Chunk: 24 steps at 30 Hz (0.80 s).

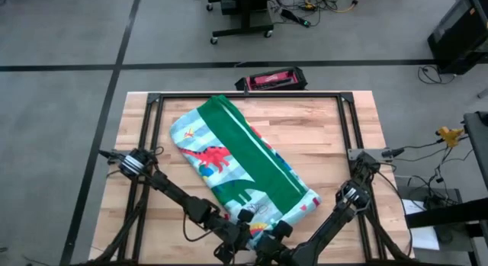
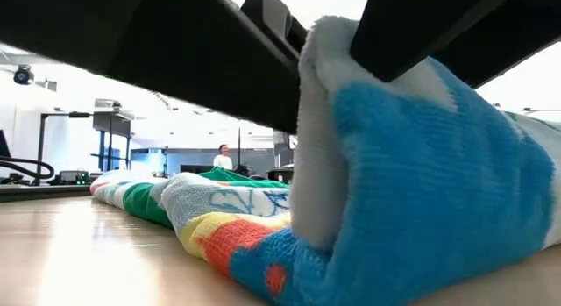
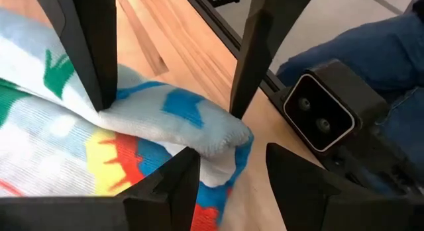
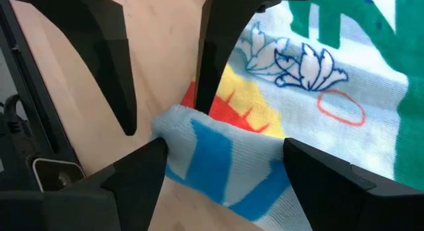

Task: Roll towel
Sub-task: Roll the green multi-color dinosaur print towel

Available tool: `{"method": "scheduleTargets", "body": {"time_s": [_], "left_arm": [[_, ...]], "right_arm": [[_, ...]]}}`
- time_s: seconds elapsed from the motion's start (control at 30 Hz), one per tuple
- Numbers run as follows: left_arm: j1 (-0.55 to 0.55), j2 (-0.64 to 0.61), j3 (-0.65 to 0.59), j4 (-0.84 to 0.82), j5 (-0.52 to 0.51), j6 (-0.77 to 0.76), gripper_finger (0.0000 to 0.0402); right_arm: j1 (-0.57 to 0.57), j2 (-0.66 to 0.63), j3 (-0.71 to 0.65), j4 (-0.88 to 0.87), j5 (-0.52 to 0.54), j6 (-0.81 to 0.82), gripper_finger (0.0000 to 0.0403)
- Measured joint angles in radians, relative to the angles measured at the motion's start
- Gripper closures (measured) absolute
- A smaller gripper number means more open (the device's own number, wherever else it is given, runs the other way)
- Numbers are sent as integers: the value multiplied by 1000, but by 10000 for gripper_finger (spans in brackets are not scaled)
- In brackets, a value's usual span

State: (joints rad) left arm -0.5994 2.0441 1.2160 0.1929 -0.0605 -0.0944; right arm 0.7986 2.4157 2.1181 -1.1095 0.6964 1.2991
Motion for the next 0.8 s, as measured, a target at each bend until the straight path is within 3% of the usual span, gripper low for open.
{"method": "scheduleTargets", "body": {"time_s": [0.8], "left_arm": [[-16, 65, -2, 81, 1, -21, 244]], "right_arm": [[-8, -13, 1, -1, -24, -4, 111]]}}
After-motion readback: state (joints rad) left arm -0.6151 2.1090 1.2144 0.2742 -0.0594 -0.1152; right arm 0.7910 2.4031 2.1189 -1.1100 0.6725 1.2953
